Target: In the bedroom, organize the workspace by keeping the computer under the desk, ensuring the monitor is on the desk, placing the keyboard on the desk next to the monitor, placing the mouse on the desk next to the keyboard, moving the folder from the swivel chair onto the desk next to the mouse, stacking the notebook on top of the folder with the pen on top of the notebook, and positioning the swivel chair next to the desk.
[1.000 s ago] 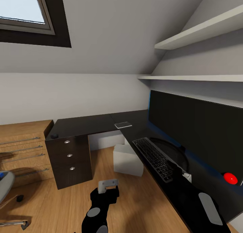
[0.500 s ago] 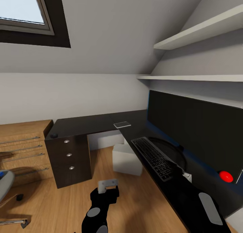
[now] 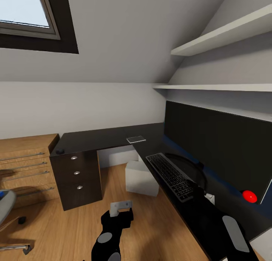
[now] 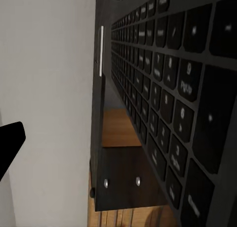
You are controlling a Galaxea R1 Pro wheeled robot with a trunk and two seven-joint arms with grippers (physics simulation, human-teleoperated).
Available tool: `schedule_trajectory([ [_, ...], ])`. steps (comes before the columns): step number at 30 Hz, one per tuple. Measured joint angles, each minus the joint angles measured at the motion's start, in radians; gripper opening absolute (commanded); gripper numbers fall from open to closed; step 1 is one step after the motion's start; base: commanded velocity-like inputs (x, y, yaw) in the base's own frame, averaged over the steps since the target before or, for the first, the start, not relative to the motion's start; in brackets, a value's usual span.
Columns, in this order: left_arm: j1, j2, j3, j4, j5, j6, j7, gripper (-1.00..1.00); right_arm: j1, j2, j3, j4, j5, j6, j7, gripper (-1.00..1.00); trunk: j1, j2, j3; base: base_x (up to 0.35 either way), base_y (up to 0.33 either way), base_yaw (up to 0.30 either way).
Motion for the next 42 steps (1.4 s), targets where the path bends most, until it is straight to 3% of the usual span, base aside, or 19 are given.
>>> schedule_trajectory([
  [42,0.000,0.000,0.000,0.000,0.000,0.000,0.000,1.00,0.000,0.000,0.000,0.000,0.001,-0.001,0.001,1.00,0.000,0.000,0.000,-0.086,-0.032,0.000],
])
